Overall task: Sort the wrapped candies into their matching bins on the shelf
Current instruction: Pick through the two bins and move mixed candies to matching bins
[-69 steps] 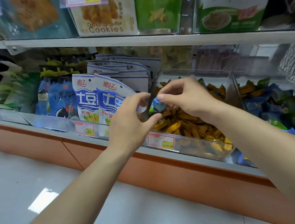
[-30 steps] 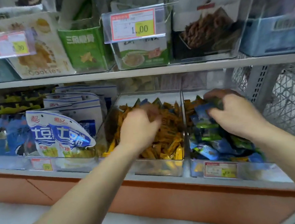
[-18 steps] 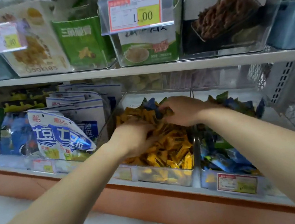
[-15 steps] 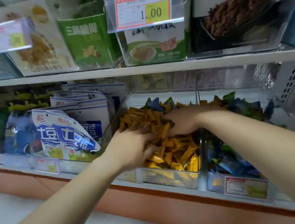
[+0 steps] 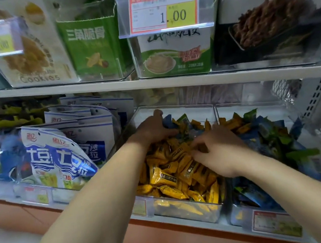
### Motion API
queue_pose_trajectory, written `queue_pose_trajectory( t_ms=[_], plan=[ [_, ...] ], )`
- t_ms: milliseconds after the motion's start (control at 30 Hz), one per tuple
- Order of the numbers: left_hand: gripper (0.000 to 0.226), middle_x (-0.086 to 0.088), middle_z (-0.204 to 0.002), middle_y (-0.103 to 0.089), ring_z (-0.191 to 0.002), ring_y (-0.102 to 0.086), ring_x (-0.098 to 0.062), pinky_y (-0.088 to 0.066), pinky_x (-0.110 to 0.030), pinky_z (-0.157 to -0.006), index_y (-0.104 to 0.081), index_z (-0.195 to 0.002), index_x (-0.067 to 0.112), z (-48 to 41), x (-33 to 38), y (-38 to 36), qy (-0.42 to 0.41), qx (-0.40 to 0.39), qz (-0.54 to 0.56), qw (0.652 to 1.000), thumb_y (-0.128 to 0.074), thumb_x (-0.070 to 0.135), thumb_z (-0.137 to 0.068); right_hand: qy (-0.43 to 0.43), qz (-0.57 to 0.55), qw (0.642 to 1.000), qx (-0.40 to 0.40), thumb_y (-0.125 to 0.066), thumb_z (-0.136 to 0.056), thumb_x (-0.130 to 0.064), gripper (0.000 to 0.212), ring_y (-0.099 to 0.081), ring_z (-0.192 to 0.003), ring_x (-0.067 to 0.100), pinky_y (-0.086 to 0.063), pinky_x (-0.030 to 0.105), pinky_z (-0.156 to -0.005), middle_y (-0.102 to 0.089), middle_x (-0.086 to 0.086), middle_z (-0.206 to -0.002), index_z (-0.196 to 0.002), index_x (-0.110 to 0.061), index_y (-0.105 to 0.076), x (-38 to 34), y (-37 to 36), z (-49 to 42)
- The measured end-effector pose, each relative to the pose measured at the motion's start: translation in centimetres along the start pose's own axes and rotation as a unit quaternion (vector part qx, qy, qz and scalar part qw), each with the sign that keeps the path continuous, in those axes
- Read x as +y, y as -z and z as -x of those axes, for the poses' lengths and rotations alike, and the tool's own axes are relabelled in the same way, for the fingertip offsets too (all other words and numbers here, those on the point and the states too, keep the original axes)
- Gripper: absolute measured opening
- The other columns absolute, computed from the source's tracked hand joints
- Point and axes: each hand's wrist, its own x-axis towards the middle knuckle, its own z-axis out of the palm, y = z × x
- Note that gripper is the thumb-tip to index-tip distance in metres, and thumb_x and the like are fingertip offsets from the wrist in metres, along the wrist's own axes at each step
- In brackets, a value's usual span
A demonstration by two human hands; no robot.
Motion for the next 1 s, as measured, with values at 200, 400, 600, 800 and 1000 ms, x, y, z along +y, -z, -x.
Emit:
queue_pose_trajectory(
  t_ms=[200,400,600,800,1000],
  plan=[
    [0.057,0.014,-0.091,-0.058,-0.077,-0.053,-0.003,-0.036,-0.025,-0.056,-0.044,-0.101,0.042,0.1,-1.1,-0.9,-0.074,0.047,-0.03,0.996,-0.08,0.063,-0.063,-0.019,-0.043,0.997,0.056,-0.052,-0.093,-0.047,0.019,-0.056,-0.105,0.021,-0.022,0.027,-0.108,-0.069,-0.003,-0.084,-0.097,-0.036,-0.068,-0.4,-0.7,-0.2],
    [0.036,0.013,-0.094,-0.063,-0.088,-0.063,-0.014,-0.05,-0.03,-0.068,-0.058,-0.1,0.04,1.8,-0.2,-0.8,-0.126,0.136,0.054,0.981,-0.083,0.041,-0.073,-0.028,-0.063,0.996,0.057,-0.052,-0.094,-0.045,0.017,-0.057,-0.102,0.021,-0.017,0.026,-0.111,-0.068,-0.005,-0.078,-0.095,-0.038,-0.067,-0.4,-0.5,0.2],
    [0.036,0.008,-0.103,-0.065,-0.093,-0.065,-0.016,-0.052,-0.03,-0.077,-0.062,-0.11,0.031,4.7,0.7,1.4,-0.12,0.221,0.16,0.955,-0.08,0.034,-0.078,-0.019,-0.12,0.99,0.069,-0.06,-0.09,-0.041,0.025,-0.053,-0.109,0.014,-0.044,0.032,-0.093,-0.06,-0.013,-0.112,-0.114,-0.037,-0.063,0.1,-0.7,0.0],
    [0.038,0.006,-0.102,-0.07,-0.091,-0.067,-0.013,-0.053,-0.025,-0.068,-0.063,-0.112,0.034,9.8,2.1,2.4,-0.102,0.191,0.279,0.935,-0.081,0.035,-0.079,0.008,-0.224,0.961,0.16,-0.061,-0.089,-0.049,0.069,-0.041,-0.128,0.01,-0.039,0.03,-0.101,-0.039,-0.01,-0.144,-0.148,-0.043,-0.025,-0.1,-0.6,0.7],
    [0.027,-0.002,-0.089,-0.076,-0.08,-0.073,-0.021,-0.06,-0.04,-0.073,-0.066,-0.107,0.022,13.2,5.8,0.8,-0.131,0.138,0.373,0.908,-0.077,0.013,-0.084,0.029,-0.321,0.944,0.071,-0.048,-0.1,-0.043,0.064,-0.032,-0.142,0.01,-0.028,0.027,-0.114,-0.035,-0.01,-0.156,-0.155,-0.039,-0.016,-0.6,0.1,1.4]
  ],
)
